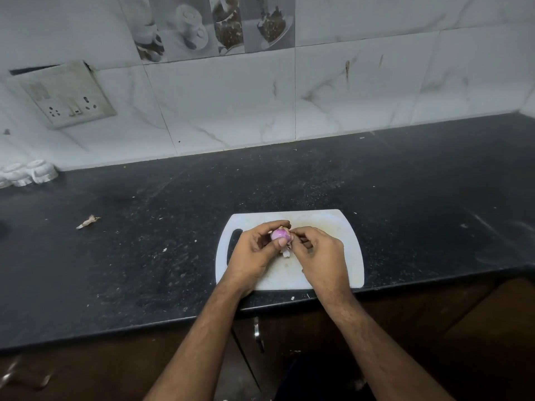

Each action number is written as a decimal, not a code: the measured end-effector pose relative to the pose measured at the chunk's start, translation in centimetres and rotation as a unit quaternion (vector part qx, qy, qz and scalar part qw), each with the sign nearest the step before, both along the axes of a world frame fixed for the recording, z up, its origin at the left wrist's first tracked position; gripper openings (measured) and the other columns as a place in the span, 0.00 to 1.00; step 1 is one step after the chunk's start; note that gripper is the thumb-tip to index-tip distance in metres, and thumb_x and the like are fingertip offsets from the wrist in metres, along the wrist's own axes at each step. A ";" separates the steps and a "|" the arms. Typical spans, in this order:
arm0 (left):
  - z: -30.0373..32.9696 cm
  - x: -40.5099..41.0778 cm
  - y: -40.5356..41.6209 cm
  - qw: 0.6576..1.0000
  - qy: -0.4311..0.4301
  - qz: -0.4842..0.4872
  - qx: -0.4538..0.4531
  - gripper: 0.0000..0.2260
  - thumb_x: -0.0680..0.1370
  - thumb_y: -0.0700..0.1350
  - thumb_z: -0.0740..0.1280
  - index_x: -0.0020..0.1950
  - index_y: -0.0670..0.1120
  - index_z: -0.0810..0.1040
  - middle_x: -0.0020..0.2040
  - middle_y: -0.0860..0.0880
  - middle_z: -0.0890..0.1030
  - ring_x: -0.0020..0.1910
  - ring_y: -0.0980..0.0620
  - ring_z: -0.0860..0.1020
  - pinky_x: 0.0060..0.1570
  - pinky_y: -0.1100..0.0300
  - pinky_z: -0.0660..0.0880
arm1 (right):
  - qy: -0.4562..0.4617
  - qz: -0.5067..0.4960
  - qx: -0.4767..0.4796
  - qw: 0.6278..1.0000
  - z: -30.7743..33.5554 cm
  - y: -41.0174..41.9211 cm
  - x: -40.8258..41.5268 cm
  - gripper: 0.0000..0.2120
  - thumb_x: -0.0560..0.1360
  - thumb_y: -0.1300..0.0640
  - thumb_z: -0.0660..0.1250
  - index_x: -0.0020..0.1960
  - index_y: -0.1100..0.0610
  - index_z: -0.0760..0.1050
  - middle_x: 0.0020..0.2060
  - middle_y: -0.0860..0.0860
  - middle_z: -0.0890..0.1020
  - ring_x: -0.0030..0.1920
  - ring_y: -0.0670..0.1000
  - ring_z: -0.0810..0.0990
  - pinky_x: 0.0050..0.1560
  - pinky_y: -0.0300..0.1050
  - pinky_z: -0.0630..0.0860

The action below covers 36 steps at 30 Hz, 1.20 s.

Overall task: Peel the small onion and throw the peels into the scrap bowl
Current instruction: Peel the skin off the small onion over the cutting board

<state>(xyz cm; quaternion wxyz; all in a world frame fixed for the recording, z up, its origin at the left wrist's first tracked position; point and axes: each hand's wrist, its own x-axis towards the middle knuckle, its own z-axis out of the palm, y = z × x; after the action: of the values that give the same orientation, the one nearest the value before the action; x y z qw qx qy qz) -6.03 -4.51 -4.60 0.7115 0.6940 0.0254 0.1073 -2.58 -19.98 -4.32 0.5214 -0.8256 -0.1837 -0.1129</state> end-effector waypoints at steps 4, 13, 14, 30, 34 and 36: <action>0.2 0.0 0.0 1.000 -0.001 0.009 -0.003 0.15 0.79 0.40 0.74 0.66 0.46 0.84 0.62 0.48 0.87 0.65 0.50 0.83 0.69 0.50 0.77 | -0.022 -0.011 -0.015 1.000 0.2 0.2 0.0 0.05 0.81 0.56 0.67 0.53 0.53 0.82 0.43 0.42 0.84 0.43 0.40 0.81 0.44 0.33 0.78; 0.1 -0.1 0.0 1.000 -0.002 0.019 -0.011 0.15 0.80 0.36 0.73 0.66 0.44 0.83 0.61 0.47 0.87 0.63 0.50 0.84 0.66 0.52 0.80 | -0.030 -0.002 -0.026 0.999 0.2 0.1 -0.3 0.09 0.78 0.53 0.72 0.57 0.54 0.84 0.48 0.44 0.85 0.46 0.41 0.82 0.48 0.31 0.78; 0.1 -0.1 0.1 1.000 -0.002 0.016 -0.007 0.15 0.80 0.37 0.73 0.66 0.44 0.83 0.61 0.46 0.87 0.63 0.49 0.84 0.66 0.52 0.80 | -0.030 -0.003 -0.027 0.999 0.3 0.1 -0.3 0.09 0.78 0.53 0.72 0.57 0.54 0.84 0.48 0.45 0.85 0.46 0.41 0.82 0.48 0.32 0.78; 0.6 -0.4 0.1 1.000 -0.009 -0.001 0.003 0.13 0.83 0.38 0.69 0.67 0.44 0.82 0.63 0.45 0.86 0.65 0.48 0.83 0.67 0.53 0.78 | 0.018 -0.013 -0.071 0.997 0.1 0.3 0.2 0.05 0.79 0.53 0.69 0.51 0.54 0.80 0.42 0.43 0.81 0.41 0.41 0.78 0.40 0.31 0.73; 0.1 -0.2 0.4 0.999 -0.006 0.018 -0.030 0.11 0.85 0.41 0.67 0.66 0.47 0.82 0.65 0.46 0.84 0.70 0.45 0.80 0.73 0.41 0.73 | 0.053 -0.012 -0.119 0.991 0.3 0.5 0.1 0.05 0.77 0.51 0.72 0.46 0.52 0.80 0.36 0.43 0.81 0.37 0.44 0.79 0.37 0.39 0.77; -0.2 0.0 0.5 0.999 -0.001 0.022 -0.030 0.12 0.85 0.42 0.65 0.67 0.48 0.82 0.66 0.46 0.84 0.70 0.44 0.80 0.74 0.40 0.72 | 0.058 -0.016 -0.149 0.987 0.4 0.6 0.1 0.04 0.77 0.52 0.72 0.45 0.51 0.80 0.34 0.43 0.81 0.35 0.44 0.79 0.34 0.38 0.75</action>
<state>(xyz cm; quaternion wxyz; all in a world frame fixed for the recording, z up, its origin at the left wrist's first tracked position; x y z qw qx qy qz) -6.04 -3.98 -4.82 0.7298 0.6712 0.0430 0.1226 -2.47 -19.42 -3.96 0.4007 -0.9020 -0.1544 -0.0446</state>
